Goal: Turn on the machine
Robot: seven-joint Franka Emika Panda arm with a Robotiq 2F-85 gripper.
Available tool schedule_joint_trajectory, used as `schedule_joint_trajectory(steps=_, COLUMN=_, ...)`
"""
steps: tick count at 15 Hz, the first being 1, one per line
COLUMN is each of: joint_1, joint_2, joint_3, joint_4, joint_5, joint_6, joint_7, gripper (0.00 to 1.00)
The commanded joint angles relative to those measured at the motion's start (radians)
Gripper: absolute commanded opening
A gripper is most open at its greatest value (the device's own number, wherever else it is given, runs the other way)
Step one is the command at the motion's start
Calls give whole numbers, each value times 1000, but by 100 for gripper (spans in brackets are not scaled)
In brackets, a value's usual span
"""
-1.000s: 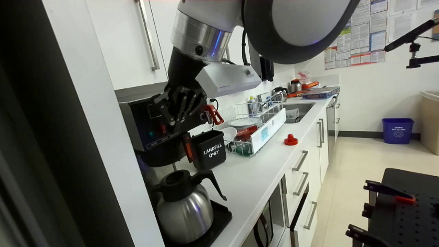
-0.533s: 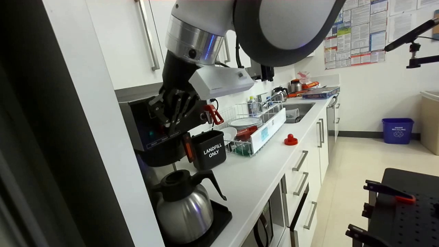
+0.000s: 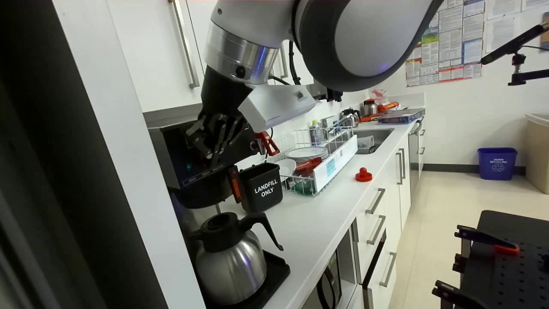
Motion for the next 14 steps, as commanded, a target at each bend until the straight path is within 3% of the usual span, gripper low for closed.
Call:
schedule_joint_trajectory(steps=1, joint_1=-67, joint_2=-39, joint_3=48, joint_4=11, joint_5=-70, joint_6=47, joint_7=50, gripper=0)
schedule_joint_trajectory(steps=8, joint_1=-88, joint_2=-93, joint_3=73, joint_4=10, joint_5=-88, joint_6=66, joint_7=50, gripper=0)
schedule_joint_trajectory(steps=11, joint_1=8, joint_2=-101, joint_3=10, joint_4=-4, joint_5=-34, joint_6=21, joint_7=4, gripper=0)
schedule_joint_trajectory(steps=14, joint_1=184, joint_2=-145, joint_3=-127, joint_4=-53, joint_5=81, joint_6=-36, joint_7=-70, gripper=0)
